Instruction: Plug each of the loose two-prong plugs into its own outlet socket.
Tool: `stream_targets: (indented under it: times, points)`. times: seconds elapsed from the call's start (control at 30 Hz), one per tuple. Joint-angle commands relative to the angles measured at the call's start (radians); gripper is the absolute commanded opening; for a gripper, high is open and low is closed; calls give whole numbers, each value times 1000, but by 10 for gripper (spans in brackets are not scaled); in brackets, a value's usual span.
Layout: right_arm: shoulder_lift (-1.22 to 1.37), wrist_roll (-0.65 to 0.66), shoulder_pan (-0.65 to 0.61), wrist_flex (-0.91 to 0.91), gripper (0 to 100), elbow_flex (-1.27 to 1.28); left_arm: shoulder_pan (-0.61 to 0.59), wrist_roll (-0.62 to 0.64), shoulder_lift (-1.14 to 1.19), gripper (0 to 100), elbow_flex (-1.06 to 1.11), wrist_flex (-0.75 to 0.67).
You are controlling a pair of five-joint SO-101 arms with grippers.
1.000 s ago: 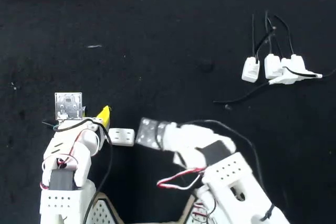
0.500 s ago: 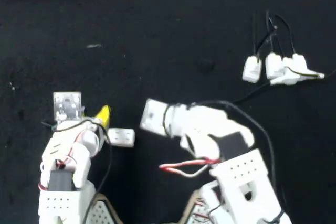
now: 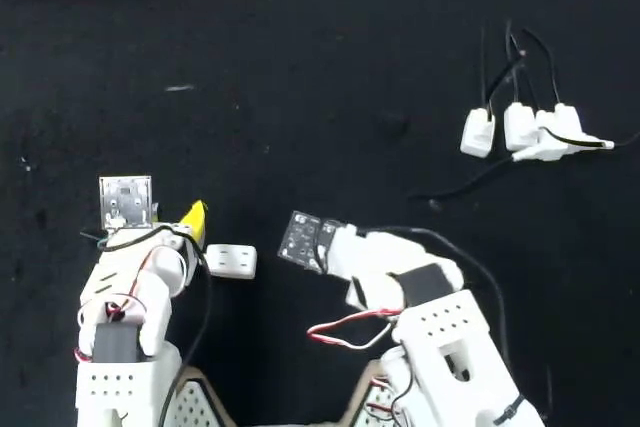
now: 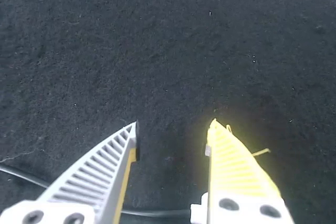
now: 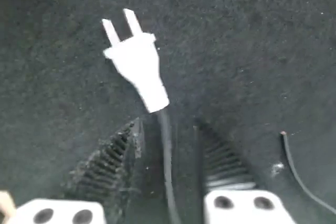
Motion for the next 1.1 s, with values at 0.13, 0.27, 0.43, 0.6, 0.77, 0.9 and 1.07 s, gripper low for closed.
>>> stream_targets:
  times: [0.13,0.27,0.43,0.6,0.77,0.9,1.07]
  points:
    - [1,-51,-87,-15,138,-59,-12,-5,-3,223,-28,-9]
    - [30,-132,-74,-107,138,-104,-12,-5,-3,223,-28,-9]
    - [263,-137,-72,-236,138,-148,-12,-5,-3,223,-27,-9]
    - [532,-137,-75,-245,138,-269,-12,-5,-3,223,-27,-9]
    - [671,-132,-78,-249,138,-288,-12,-5,-3,223,-28,-9]
    - [671,-129,-80,-244,138,-269,-10,-5,-3,223,-28,-9]
    - [565,-129,-80,-244,138,-205,-7,-5,-3,223,-28,-9]
